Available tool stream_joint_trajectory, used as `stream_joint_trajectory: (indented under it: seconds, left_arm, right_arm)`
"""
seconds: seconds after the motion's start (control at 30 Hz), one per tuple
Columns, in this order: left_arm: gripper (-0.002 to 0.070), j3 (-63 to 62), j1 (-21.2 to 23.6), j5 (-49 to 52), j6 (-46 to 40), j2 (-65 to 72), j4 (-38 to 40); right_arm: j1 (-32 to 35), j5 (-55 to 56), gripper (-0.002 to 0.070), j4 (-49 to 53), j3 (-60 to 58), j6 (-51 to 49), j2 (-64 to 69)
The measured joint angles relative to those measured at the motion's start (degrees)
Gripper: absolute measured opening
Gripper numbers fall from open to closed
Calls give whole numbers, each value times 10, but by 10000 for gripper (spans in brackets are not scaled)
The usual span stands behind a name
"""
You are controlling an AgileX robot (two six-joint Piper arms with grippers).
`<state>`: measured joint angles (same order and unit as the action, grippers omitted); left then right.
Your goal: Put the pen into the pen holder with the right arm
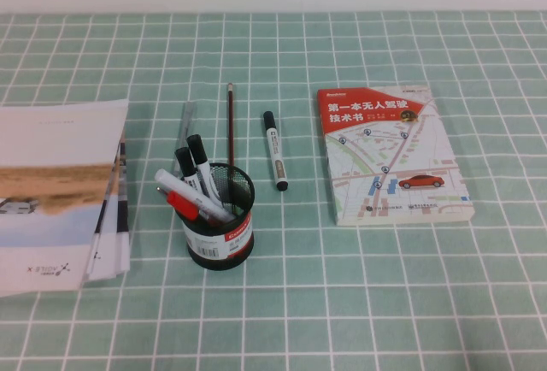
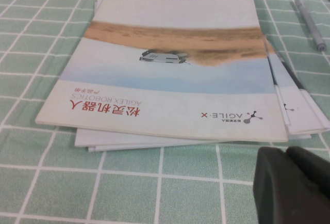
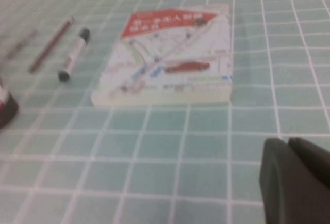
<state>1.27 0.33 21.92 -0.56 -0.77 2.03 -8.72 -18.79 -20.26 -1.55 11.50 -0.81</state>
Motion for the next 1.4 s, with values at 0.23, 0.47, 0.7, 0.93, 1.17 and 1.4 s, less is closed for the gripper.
stream_joint_trajectory:
  seconds: [0.23, 0.47, 0.7, 0.93, 1.17, 1.4]
  left_arm:
    - [-4, 0, 0, 0, 0, 0, 0]
    - [-4, 0, 0, 0, 0, 0, 0]
    - [-4, 0, 0, 0, 0, 0, 0]
    - [-4, 0, 0, 0, 0, 0, 0]
    - [-4, 0, 0, 0, 0, 0, 0]
    - [-4, 0, 0, 0, 0, 0, 0]
  right_arm:
    - [0, 70, -19, -118, 0, 0, 0]
    - [0, 99, -19, -206, 0, 2, 0]
    - [0, 100, -19, -270, 4, 3, 0]
    - [0, 4, -19, -281, 126, 3, 147]
    - [0, -129, -19, -216, 298, 3, 395]
    - [-16, -217, -19, -144, 484, -11, 649]
